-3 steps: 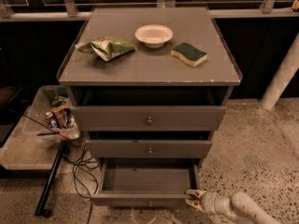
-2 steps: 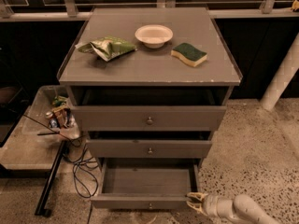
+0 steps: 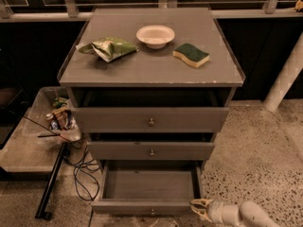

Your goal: Open bottom drawer

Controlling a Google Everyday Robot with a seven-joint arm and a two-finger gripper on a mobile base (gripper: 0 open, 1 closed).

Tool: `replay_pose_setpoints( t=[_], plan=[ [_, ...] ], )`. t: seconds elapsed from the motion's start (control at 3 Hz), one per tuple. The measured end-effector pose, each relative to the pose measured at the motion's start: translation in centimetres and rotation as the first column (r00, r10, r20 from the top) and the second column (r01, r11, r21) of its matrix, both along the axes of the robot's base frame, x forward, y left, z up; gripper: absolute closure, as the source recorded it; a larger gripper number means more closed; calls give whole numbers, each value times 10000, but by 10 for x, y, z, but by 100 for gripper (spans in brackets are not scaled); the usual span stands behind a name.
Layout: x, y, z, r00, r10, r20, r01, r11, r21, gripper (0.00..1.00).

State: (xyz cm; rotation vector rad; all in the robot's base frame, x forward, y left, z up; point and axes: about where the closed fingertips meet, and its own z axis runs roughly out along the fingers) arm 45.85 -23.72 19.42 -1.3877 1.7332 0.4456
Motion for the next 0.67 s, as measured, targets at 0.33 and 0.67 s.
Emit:
replay_pose_setpoints(
  t=[0.33, 0.67],
  plan=[
    [-48, -2, 9, 9987, 236, 455, -232, 9997, -88, 100],
    [-90, 0, 7, 9996, -41, 273, 34, 9997, 254, 82]
  ],
)
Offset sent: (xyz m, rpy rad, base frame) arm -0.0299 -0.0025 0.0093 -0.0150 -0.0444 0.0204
